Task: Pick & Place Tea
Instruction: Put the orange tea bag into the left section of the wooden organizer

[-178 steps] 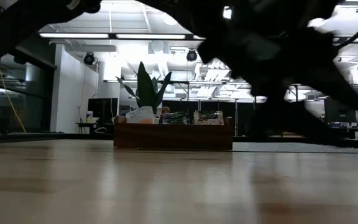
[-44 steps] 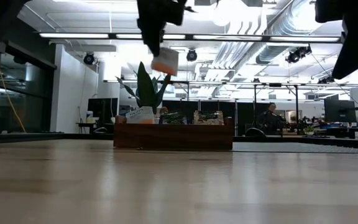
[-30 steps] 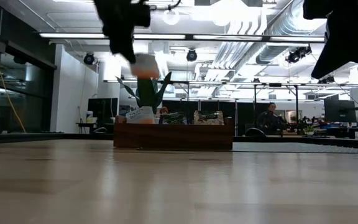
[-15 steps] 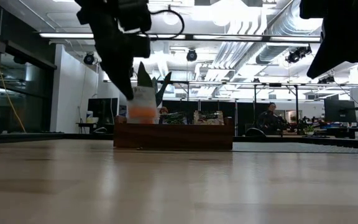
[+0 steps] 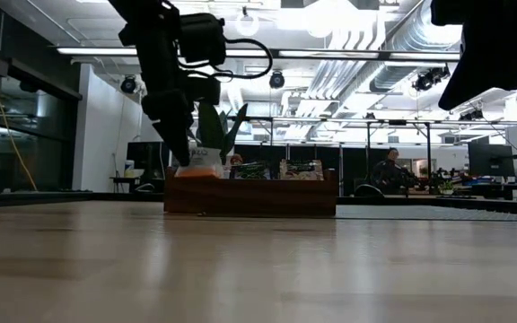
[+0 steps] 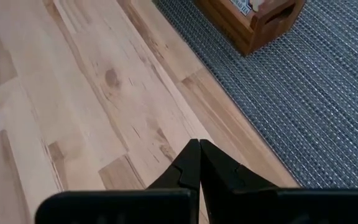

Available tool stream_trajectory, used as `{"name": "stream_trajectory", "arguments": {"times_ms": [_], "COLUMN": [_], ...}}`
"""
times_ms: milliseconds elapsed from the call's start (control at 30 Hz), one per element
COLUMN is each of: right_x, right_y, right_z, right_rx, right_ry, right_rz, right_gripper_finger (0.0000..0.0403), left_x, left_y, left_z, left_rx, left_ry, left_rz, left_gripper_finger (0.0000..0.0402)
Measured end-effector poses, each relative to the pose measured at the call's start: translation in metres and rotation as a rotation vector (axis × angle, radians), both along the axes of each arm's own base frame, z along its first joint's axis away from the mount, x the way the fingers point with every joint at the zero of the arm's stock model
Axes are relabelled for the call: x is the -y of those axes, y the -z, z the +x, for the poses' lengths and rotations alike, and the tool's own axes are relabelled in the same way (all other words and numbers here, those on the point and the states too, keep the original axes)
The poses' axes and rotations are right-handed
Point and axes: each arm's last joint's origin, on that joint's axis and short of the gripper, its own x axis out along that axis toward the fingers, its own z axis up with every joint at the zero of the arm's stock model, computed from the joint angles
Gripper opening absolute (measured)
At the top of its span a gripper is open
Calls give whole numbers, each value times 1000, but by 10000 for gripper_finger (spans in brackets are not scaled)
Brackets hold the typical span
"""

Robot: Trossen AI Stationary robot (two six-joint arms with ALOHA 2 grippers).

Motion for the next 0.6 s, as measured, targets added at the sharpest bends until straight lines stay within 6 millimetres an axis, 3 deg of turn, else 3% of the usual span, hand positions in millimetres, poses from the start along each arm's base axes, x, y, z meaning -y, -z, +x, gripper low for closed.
{"name": "stream_trajectory", "arguments": {"times_ms": [600], "right_x": [6], "right_y": [0], "right_z": [3], "right_rx": [0], "right_ry": [27], "right_rz": [-11], "right_gripper_finger": [0], "left_x": [-1], "left_y": [-2], "left_z": [4], "left_rx": [42], "left_ry": [11], "left_rz": [12], "left_gripper_finger": [0]}}
